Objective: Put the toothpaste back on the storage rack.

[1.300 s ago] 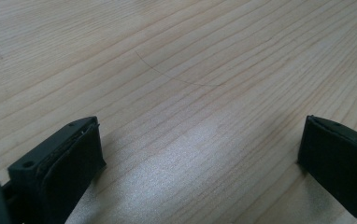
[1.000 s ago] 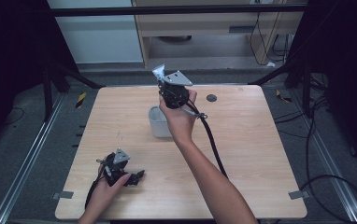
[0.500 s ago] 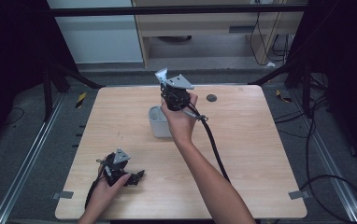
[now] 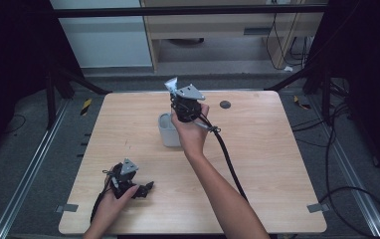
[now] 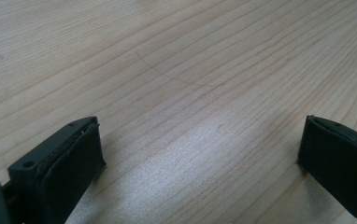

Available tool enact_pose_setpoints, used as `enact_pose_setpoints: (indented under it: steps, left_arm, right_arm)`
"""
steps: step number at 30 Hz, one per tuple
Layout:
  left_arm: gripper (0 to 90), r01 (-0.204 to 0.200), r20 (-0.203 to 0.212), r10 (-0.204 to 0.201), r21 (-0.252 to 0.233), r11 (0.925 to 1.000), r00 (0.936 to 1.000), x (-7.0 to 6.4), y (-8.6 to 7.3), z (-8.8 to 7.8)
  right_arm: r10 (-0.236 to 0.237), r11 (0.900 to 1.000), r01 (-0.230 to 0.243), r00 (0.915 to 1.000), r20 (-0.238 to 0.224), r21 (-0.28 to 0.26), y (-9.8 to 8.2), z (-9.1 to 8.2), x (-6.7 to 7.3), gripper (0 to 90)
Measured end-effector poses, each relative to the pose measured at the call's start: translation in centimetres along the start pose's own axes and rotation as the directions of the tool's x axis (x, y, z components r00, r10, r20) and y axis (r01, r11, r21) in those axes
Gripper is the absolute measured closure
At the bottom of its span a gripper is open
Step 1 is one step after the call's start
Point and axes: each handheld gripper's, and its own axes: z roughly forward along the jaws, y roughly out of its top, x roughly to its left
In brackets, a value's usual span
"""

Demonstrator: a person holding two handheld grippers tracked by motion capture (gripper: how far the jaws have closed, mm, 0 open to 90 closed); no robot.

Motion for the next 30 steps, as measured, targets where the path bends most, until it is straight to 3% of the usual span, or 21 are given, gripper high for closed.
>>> enact_pose_setpoints:
  steps: [30]
  left_arm:
    - [0.0, 0.000, 0.000, 0.000, 0.000, 1.0000, 1.0000, 0.0, 0.0, 0.0]
  right_arm:
    - [-0.001, 0.997, 0.001, 1.0000, 0.002, 0.072, -3.8, 1.1, 0.7, 80.0]
